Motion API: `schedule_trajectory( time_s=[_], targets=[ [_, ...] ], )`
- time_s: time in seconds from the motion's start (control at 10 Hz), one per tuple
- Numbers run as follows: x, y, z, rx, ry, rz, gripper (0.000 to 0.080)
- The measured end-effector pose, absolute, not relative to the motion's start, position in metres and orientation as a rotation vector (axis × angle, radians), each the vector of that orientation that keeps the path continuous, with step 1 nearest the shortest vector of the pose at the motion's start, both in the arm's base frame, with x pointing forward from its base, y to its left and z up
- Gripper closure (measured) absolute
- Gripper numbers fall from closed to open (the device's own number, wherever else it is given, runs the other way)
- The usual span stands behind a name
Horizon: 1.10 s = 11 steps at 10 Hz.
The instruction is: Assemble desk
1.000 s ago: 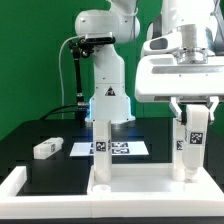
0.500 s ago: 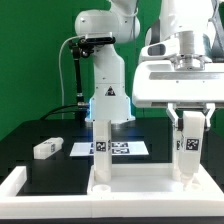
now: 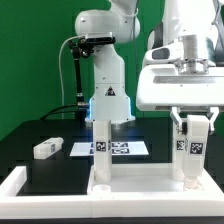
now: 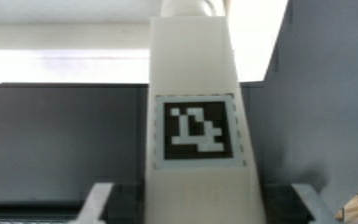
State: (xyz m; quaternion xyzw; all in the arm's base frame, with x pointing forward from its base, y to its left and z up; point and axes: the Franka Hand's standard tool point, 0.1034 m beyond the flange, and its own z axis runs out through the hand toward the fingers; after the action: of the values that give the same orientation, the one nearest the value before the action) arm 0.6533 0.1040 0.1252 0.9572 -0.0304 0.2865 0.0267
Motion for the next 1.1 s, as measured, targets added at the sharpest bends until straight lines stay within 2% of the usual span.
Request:
schedule_trajectory(
  time_s=[1.0,1.1],
  targets=[
    [0.6581,0.1061,0.1154,2.944,-0.074,0.893,0.0508],
    [0.6581,0.1061,0.1154,2.944,-0.074,0.893,0.0292]
  ],
)
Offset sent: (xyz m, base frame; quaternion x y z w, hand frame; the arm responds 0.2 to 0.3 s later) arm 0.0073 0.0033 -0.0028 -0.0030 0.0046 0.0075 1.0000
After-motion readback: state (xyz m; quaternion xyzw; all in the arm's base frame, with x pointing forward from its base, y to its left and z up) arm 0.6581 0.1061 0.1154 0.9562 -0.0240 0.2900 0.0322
